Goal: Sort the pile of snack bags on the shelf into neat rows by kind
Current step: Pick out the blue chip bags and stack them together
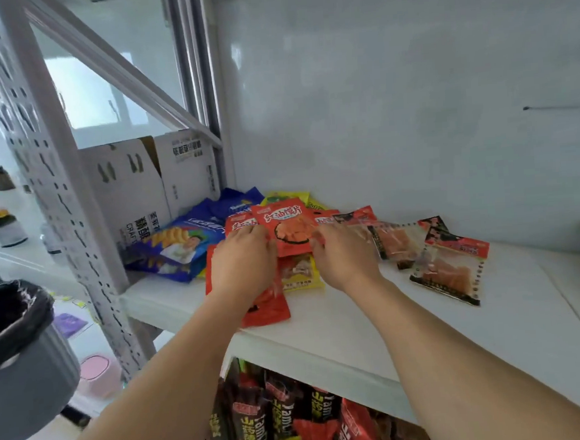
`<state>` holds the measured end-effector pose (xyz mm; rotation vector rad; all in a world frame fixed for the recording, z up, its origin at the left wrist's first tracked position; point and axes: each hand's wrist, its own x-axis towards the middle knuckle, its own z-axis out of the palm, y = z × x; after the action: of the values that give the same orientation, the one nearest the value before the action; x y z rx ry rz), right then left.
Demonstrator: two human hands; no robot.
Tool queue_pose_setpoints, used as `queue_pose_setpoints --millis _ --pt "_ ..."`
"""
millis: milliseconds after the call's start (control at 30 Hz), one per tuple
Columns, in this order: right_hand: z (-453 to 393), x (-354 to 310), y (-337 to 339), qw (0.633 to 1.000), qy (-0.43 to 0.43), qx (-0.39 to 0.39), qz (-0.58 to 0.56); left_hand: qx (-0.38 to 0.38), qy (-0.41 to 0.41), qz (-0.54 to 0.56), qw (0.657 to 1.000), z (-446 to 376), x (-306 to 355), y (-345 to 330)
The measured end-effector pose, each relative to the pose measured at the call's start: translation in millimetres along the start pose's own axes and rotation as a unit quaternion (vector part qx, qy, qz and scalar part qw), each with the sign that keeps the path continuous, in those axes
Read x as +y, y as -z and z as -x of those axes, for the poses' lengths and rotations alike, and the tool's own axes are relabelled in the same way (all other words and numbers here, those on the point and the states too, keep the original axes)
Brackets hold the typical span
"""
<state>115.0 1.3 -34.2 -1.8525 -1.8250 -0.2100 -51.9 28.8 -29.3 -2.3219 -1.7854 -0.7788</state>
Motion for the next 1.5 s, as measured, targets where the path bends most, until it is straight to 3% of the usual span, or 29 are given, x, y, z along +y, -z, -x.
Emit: queue_pose_setpoints --millis 267,433,600,700,967,1133,1267,1500 --pt "-96 -37 -46 0.987 -0.01 -0.015 -0.162 0.002 0.127 0.091 0.988 -84 -76 -10" --pt "-137 -69 -78 0.979 0.014 -0.054 -0.196 -0.039 0.164 0.054 0.984 -112 -124 -22" --pt "-173 -88 -108 0.977 0.046 -0.148 -0.145 -0.121 0.15 0.011 0.981 -135 -155 -29" --pt "-179 -89 -123 0.979 0.04 -0.193 -0.049 -0.18 0.136 0.036 0.974 -142 -164 -39" --pt "-173 -48 -125 0.992 0.001 -0.122 0.039 -0.174 0.138 0.104 0.97 -146 -153 -53" --pt "-174 -18 -118 0.992 -0.058 -0.112 -0.016 -0.166 0.139 0.168 0.962 -159 -152 -54" --pt "-188 -17 -117 0.991 -0.09 -0.079 -0.051 -0.233 0.109 0.119 0.959 -166 -158 -49" --pt "-208 -28 -130 0.973 -0.154 -0.171 0.023 -0.251 0.15 0.073 0.953 -162 -164 -48"
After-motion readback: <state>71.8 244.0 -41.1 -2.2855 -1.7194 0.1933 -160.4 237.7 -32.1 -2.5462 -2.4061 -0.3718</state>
